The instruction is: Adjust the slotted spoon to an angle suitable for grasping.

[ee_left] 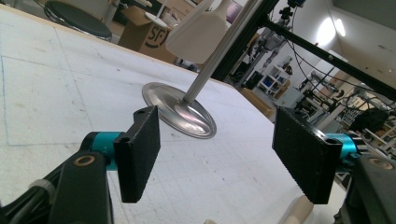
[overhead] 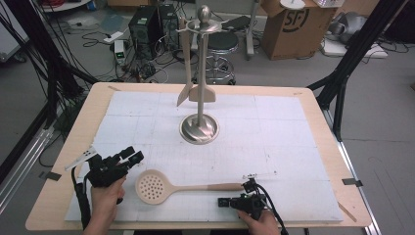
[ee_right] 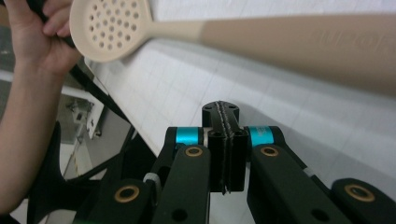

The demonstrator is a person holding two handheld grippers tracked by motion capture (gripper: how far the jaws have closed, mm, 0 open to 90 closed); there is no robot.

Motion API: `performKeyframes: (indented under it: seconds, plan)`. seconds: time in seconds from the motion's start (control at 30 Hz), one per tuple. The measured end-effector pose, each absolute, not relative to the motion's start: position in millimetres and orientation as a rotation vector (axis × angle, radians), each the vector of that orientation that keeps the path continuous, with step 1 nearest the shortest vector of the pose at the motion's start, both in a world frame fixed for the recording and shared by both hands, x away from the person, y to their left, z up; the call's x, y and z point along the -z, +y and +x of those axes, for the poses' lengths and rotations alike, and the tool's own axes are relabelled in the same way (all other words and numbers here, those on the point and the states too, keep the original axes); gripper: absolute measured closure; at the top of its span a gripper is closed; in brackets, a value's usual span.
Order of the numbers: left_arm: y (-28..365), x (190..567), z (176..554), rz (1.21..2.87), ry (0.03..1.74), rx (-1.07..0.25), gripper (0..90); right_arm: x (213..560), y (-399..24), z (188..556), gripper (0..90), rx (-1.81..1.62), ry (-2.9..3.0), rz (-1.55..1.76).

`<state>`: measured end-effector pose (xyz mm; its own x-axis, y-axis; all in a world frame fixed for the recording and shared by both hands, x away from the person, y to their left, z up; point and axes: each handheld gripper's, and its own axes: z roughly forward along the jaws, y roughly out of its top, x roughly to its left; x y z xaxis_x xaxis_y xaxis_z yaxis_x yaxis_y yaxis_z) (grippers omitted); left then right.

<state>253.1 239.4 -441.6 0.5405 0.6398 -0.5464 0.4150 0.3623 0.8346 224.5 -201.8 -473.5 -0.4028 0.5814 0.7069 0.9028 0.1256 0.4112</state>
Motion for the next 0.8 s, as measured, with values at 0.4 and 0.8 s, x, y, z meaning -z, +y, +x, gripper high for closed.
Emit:
performKeyframes:
  seconds: [0.4,0.8]
  plan:
    - [240.7,440.8,252.2,1.241,1.065,-0.179,32.7,472.6,-193.5,240.0,90.0,1.191,-2.049,-1.477]
    - [243.2,440.5,252.4,1.233,1.067,-0.182,32.7,472.8,-186.5,257.7,90.0,1.207,-2.029,-1.527]
